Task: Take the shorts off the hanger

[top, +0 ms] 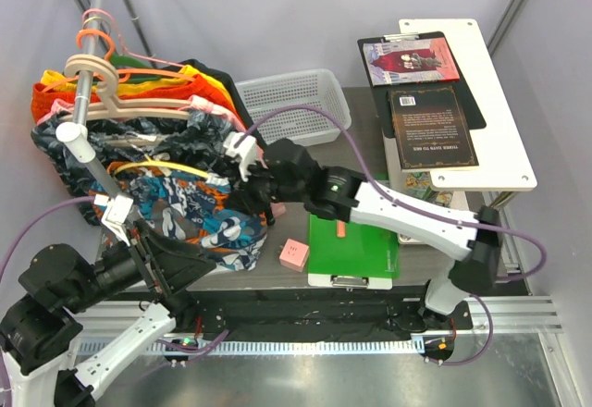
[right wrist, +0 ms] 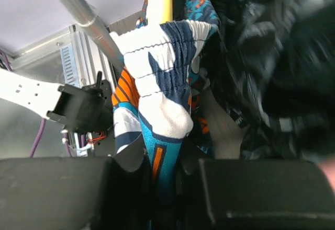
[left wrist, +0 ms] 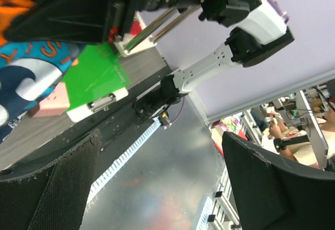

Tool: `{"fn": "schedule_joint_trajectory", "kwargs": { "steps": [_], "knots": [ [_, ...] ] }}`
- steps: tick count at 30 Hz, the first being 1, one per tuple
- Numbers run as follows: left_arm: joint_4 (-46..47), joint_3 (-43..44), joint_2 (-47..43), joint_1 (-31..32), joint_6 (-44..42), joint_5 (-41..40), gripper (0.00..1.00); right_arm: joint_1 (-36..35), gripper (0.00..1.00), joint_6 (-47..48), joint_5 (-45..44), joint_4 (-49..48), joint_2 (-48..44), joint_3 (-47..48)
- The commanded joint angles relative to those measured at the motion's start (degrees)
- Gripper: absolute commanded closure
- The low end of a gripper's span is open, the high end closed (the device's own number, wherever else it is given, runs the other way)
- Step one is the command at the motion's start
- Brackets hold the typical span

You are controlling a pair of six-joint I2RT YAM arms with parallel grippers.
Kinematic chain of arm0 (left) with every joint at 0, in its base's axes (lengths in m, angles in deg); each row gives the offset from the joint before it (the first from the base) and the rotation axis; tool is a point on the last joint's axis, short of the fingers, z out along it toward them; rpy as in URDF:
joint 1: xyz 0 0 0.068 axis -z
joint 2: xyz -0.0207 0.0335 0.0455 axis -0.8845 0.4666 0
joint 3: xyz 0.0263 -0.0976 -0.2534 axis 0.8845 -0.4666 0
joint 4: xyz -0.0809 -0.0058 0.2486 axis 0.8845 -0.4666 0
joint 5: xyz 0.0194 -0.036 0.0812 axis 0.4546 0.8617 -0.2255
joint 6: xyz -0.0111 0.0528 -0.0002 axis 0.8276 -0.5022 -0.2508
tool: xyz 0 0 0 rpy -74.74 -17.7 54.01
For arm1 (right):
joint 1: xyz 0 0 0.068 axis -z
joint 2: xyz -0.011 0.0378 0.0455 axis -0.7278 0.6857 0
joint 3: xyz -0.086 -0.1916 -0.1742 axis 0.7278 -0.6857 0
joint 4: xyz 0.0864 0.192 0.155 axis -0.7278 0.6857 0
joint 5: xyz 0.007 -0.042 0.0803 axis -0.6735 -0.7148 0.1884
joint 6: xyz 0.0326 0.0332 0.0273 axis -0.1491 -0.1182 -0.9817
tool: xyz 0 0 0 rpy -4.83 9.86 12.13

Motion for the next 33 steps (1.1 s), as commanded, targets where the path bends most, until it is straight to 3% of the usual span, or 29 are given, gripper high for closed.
{"fn": "schedule_joint_trajectory", "kwargs": {
  "steps": [1, 8, 18, 22, 26, 33],
  "knots": [
    [11.4, -1.7, 1.9, 0.3, 0.8, 5.1, 0.04, -0.1, 0.99, -3.4, -3.2, -14.8, -12.2, -3.9],
    [17.8, 2.0, 8.4, 0.3, 1.8, 8.3, 0.09, -0.2, 0.99, -6.7, -5.3, -18.1, -24.0, -18.5],
    [24.4, 9.9, 20.8, 0.3, 1.1, 5.7, 0.20, -0.2, 0.99, -11.1, -8.7, -18.9, -33.9, -26.8],
    [22.9, 14.4, 24.8, 0.3, -3.4, -0.3, 0.22, -0.1, 0.99, -12.6, -12.5, -17.4, -35.9, -27.5],
    [15.9, 21.9, 28.0, 0.3, -9.6, -12.6, 0.23, -0.1, 0.99, -13.9, -13.3, -18.1, -37.7, -28.5],
    [18.8, 24.5, 26.1, 0.3, -12.3, -19.3, 0.32, -0.1, 0.99, -14.4, -12.5, -18.2, -37.2, -28.8]
  ]
}}
